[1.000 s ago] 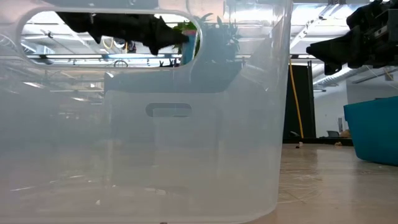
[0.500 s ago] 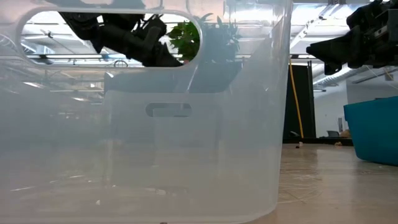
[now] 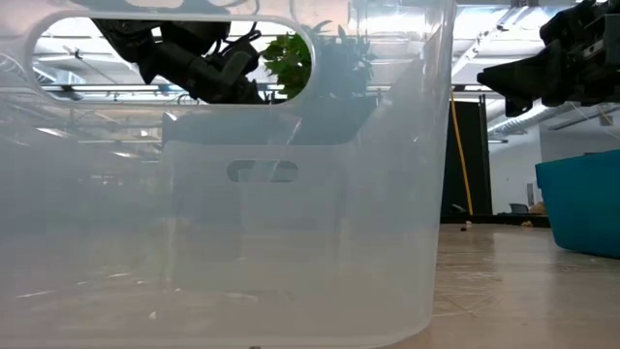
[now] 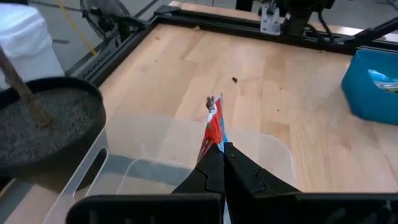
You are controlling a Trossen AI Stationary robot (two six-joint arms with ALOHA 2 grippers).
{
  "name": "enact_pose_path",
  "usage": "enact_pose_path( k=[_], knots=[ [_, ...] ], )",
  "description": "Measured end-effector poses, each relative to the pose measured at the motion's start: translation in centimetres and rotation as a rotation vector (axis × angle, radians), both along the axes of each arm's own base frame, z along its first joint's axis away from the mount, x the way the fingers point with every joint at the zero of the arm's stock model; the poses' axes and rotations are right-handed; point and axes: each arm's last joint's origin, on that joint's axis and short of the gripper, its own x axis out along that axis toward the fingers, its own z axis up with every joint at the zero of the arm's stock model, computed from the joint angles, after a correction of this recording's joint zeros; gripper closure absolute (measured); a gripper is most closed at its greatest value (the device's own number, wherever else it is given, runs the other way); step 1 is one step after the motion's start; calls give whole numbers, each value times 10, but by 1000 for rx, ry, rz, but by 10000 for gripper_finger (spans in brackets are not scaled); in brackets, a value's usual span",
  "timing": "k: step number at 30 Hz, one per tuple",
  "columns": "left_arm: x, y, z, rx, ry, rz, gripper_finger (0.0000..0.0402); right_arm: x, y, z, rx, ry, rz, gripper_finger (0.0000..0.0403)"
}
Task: Pick and place Granola Bars by type
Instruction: Put the red granola bar into the top transparent bin
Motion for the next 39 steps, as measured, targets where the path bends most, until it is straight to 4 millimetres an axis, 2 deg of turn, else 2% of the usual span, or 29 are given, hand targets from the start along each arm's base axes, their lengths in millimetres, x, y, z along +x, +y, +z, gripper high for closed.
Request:
enact_pose_path(
  k=[17,29,39],
  knots=[
    [-1,0,-4,-48,31,47,401,0,0,0,0,0,0,358],
    [15,3,-28,-75,35,23,401,0,0,0,0,0,0,358],
    [18,5,-19,-58,-53,28,401,0,0,0,0,0,0,358]
  ],
)
